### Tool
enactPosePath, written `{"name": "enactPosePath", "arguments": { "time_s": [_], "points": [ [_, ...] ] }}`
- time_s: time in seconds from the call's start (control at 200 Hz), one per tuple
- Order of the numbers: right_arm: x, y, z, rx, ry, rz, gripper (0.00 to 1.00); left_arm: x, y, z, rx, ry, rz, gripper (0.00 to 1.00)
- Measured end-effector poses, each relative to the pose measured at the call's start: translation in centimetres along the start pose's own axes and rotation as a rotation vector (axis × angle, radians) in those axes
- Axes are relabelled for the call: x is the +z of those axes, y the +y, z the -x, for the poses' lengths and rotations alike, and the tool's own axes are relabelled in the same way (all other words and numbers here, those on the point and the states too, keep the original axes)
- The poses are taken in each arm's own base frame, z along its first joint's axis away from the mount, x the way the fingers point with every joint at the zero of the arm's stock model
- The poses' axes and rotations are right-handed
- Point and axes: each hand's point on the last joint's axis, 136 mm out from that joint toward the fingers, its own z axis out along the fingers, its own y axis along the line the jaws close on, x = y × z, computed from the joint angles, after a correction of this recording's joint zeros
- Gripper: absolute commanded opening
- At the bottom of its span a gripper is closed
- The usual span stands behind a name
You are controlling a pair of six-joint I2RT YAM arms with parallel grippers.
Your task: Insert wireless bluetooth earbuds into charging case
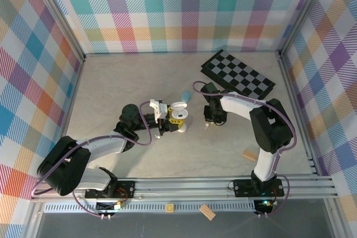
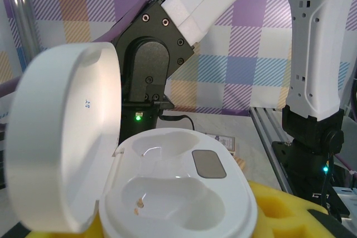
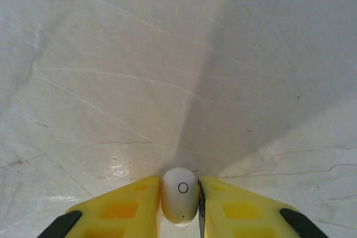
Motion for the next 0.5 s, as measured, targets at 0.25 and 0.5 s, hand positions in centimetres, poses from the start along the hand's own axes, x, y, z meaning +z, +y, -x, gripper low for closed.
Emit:
{"name": "enactPosePath", "arguments": {
  "time_s": [0.25,0.5],
  "points": [
    [0.05,0.16,0.01,0.000,0.003,0.006,0.28,-0.01,0.02,-0.07,-0.002,0.003,0.001,0.26],
    [0.07,0.35,0.27,0.000,-0.001,0.009,0.27,0.00,0.02,-0.17,-0.006,0.006,0.000,0.26]
  ]
}}
